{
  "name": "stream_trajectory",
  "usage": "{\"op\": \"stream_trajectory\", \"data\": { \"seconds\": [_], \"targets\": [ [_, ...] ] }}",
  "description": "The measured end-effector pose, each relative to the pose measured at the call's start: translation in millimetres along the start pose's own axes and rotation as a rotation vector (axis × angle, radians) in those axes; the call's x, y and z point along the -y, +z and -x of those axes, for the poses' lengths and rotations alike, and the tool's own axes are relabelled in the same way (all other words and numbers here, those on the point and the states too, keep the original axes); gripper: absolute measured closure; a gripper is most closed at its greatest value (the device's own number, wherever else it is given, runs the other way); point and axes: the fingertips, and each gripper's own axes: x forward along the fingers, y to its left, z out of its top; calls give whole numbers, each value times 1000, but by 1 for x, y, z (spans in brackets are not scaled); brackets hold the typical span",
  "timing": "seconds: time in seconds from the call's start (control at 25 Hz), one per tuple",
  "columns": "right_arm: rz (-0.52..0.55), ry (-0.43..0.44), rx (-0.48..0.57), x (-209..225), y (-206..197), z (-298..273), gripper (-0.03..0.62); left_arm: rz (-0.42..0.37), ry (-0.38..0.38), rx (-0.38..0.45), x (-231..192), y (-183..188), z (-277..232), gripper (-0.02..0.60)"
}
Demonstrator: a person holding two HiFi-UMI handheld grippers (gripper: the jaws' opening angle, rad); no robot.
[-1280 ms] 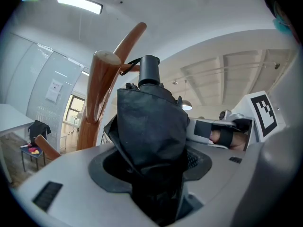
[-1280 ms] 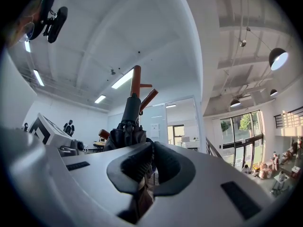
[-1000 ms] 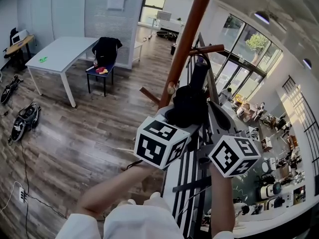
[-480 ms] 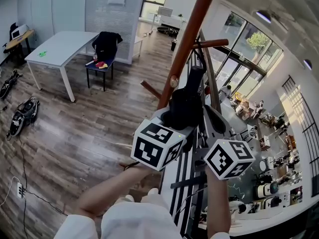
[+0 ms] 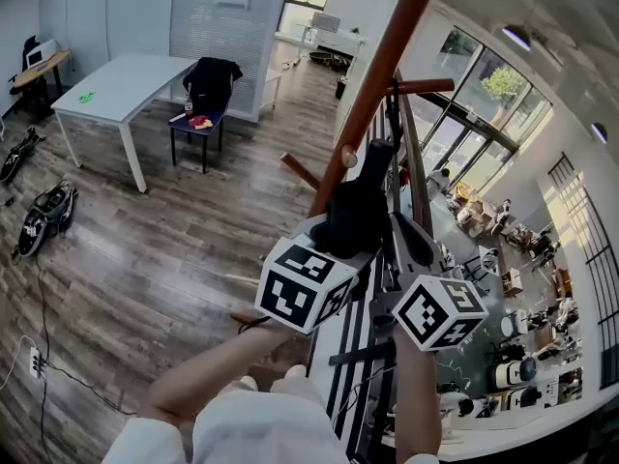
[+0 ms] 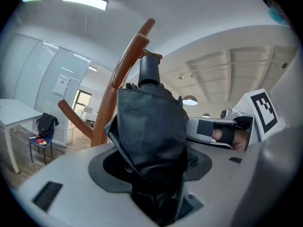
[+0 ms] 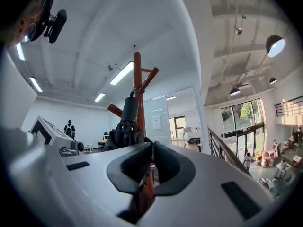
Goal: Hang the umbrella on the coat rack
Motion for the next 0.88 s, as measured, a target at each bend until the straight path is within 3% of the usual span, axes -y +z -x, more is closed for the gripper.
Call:
{"op": "stream_trajectory", "data": {
  "seconds": [0.56,0.88],
  "targets": [
    [-64,1,-48,2,-33,-4,553,44,17,-32,-14,-26,-1,311],
    [-81,2,-62,3,-39,-15,553,10,45,-16,-32,-23,-8,311]
  ]
}}
